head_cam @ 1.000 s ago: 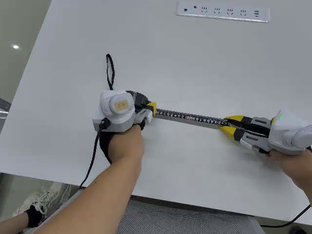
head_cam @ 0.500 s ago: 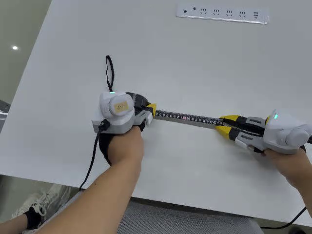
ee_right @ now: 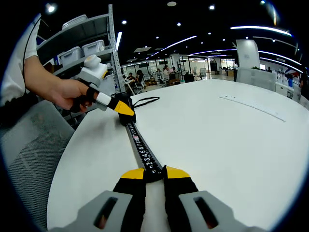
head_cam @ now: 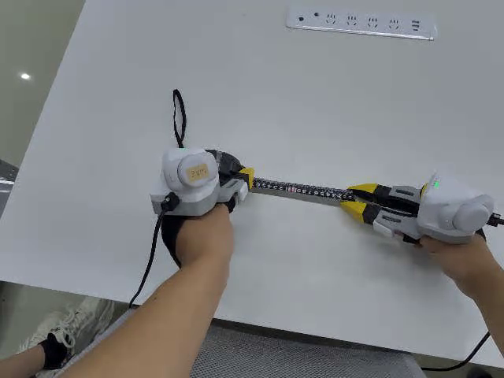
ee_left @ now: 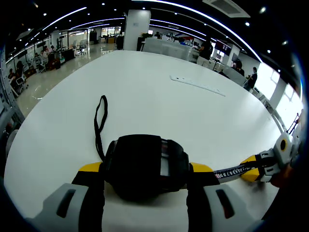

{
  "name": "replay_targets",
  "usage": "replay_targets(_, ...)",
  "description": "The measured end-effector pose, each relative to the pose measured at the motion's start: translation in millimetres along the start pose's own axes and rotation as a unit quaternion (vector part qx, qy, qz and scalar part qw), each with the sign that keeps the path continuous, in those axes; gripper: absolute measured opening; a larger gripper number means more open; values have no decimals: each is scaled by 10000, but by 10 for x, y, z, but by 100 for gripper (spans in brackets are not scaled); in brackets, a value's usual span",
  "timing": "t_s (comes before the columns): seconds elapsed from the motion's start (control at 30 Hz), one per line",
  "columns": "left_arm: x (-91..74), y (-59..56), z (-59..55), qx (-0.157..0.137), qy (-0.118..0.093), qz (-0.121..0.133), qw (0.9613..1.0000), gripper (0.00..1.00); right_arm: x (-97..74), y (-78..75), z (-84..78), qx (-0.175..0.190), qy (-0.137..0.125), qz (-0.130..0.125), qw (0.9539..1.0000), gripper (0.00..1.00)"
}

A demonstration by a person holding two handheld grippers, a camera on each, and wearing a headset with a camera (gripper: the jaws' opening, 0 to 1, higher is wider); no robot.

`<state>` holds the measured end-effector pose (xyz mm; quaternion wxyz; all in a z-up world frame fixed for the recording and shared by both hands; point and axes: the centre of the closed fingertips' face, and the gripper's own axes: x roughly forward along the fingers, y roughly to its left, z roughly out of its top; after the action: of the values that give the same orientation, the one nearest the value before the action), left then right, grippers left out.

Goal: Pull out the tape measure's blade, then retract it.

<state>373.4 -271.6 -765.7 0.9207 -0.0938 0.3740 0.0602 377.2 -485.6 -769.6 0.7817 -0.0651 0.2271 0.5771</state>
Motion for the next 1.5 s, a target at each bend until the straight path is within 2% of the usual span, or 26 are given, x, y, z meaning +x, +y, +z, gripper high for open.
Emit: replay_targets(1.5,10,3,-15,-40,22,5,10000,67,426,156,155,-83,-74,387,9992,13)
